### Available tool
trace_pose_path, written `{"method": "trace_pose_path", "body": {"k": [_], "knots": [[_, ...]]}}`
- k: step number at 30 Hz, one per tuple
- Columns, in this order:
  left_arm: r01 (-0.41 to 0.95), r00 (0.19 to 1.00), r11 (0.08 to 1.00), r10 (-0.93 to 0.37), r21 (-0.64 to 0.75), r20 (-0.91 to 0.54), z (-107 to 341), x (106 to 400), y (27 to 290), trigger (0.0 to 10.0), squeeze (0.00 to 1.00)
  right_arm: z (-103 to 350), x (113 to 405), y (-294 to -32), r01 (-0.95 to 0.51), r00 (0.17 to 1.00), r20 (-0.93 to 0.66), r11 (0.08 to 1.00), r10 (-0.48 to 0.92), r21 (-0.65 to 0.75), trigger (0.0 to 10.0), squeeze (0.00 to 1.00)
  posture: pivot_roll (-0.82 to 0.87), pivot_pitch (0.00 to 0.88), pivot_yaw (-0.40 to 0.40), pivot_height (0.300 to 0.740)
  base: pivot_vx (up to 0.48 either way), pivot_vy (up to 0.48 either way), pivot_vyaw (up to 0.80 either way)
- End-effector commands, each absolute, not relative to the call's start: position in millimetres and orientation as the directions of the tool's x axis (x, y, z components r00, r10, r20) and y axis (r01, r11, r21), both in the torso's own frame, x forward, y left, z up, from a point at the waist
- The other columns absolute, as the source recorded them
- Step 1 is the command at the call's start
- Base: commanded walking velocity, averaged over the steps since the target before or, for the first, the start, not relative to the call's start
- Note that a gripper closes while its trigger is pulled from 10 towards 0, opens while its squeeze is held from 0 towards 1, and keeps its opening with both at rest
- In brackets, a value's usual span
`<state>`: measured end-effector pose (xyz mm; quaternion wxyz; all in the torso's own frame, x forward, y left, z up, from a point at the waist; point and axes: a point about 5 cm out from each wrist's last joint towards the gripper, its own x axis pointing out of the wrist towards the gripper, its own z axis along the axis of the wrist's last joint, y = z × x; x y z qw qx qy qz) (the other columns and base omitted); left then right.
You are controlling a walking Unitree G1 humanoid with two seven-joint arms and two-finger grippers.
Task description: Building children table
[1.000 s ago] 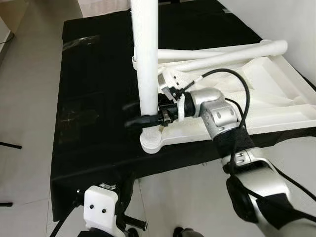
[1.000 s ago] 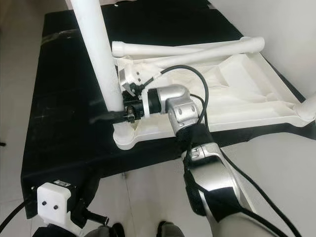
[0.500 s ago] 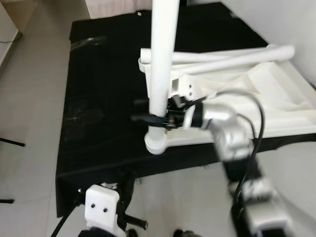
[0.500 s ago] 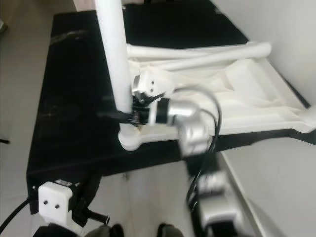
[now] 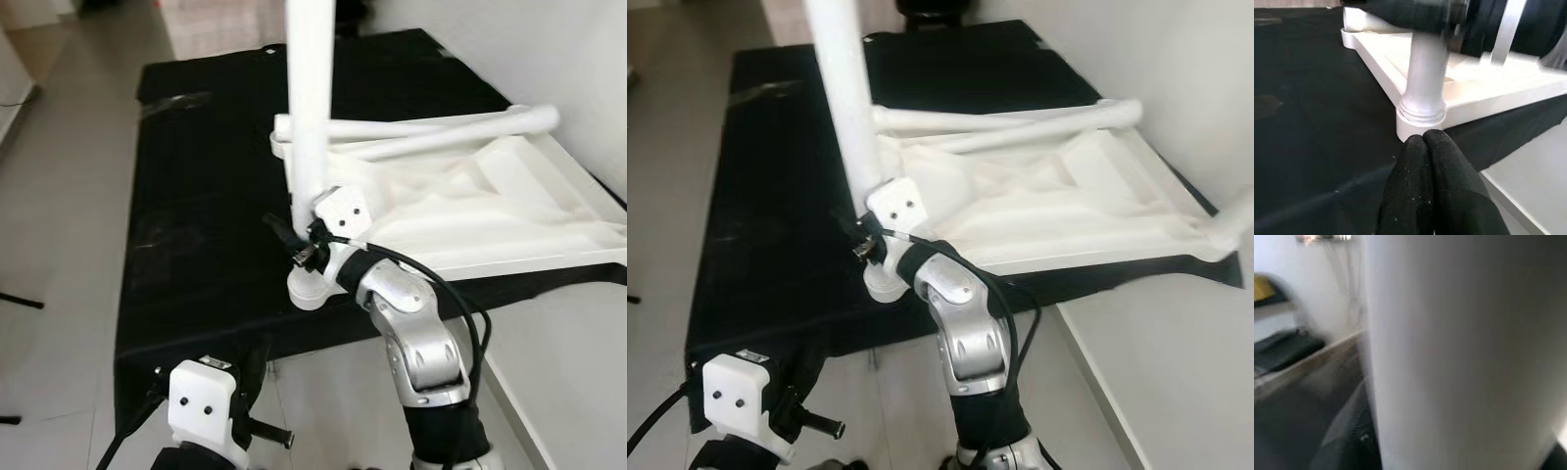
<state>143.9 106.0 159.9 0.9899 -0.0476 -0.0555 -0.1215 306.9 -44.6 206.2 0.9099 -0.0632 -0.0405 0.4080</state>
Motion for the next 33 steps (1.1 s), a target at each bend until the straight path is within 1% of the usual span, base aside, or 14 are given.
{"method": "trace_pose_path", "body": {"k": [1,2,3,4,5,6,7,8,9,14,22,23,24,33], "knots": [[0.232,0.969,0.969,-0.224,-0.081,0.105,156,144,106,10.0,0.0,206,300,-34,-0.831,0.551,0.021,0.55,0.834,-0.081,10.0,1.0,-0.05,0.217,-0.019,0.74,0.0,0.0,0.0],[0.232,0.969,0.969,-0.224,-0.081,0.105,156,144,106,10.0,0.0,206,300,-34,-0.831,0.551,0.021,0.55,0.834,-0.081,10.0,1.0,-0.05,0.217,-0.019,0.74,0.0,0.0,0.0],[0.235,0.968,0.968,-0.226,-0.082,0.105,156,144,106,10.0,0.0,215,296,-30,-0.891,0.44,0.058,0.443,0.896,-0.096,10.0,1.0,-0.05,0.218,-0.018,0.74,0.0,0.0,0.0],[0.235,0.968,0.968,-0.226,-0.082,0.105,156,144,106,10.0,0.0,215,296,-30,-0.891,0.44,0.058,0.443,0.896,-0.096,10.0,1.0,-0.05,0.218,-0.018,0.74,0.0,0.0,0.0],[0.238,0.968,0.968,-0.229,-0.084,0.105,156,143,106,10.0,0.0,221,291,-28,-0.938,0.317,0.062,0.323,0.946,-0.129,10.0,1.0,-0.04,0.22,-0.018,0.74,0.0,0.0,0.0],[0.238,0.968,0.968,-0.229,-0.084,0.105,156,143,106,10.0,0.0,221,291,-28,-0.938,0.317,0.062,0.323,0.946,-0.129,10.0,1.0,-0.04,0.22,-0.018,0.74,0.0,0.0,0.0],[0.24,0.967,0.967,-0.231,-0.084,0.105,156,143,105,10.0,0.0,224,289,-27,-0.971,0.161,0.042,0.166,0.986,-0.17,10.0,0.89,-0.03,0.223,-0.017,0.74,0.0,0.0,0.0],[0.24,0.967,0.967,-0.231,-0.084,0.105,156,143,105,10.0,0.0,224,289,-27,-0.971,0.161,0.042,0.166,0.986,-0.17,10.0,0.89,-0.03,0.223,-0.017,0.74,0.0,0.0,0.0],[0.24,0.967,0.967,-0.231,-0.084,0.104,157,142,105,10.0,0.0,225,289,-27,-0.981,0.035,0.008,0.036,0.999,-0.193,10.0,0.0,-0.03,0.226,-0.015,0.74,0.0,0.0,0.0],[0.24,0.968,0.967,-0.232,-0.082,0.101,158,139,104,10.0,0.0,235,307,-29,-0.972,-0.133,-0.041,-0.139,0.99,-0.188,10.0,0.0,0.0,0.233,-0.015,0.74,0.0,0.0,0.0],[0.238,0.968,0.968,-0.23,-0.08,0.098,159,138,104,10.0,0.0,249,329,-31,-0.969,-0.186,-0.061,-0.193,0.981,-0.154,10.0,0.0,0.0,0.24,-0.013,0.74,0.0,0.0,0.0],[0.238,0.968,0.968,-0.23,-0.08,0.098,159,137,104,10.0,0.0,250,332,-32,-0.969,-0.191,-0.066,-0.199,0.979,-0.15,7.5,0.0,0.0,0.24,-0.013,0.74,0.0,0.0,0.0],[0.238,0.968,0.968,-0.23,-0.08,0.097,159,137,104,10.0,0.0,251,334,-34,-0.967,-0.204,-0.077,-0.214,0.976,-0.142,0.0,0.0,0.01,0.242,-0.015,0.74,0.0,0.0,0.0],[0.235,0.969,0.969,-0.227,-0.081,0.095,158,137,103,10.0,0.0,248,338,-44,-0.963,-0.222,-0.081,-0.231,0.972,-0.137,0.0,0.0,0.0,0.241,-0.016,0.74,0.0,0.0,0.0]]}}
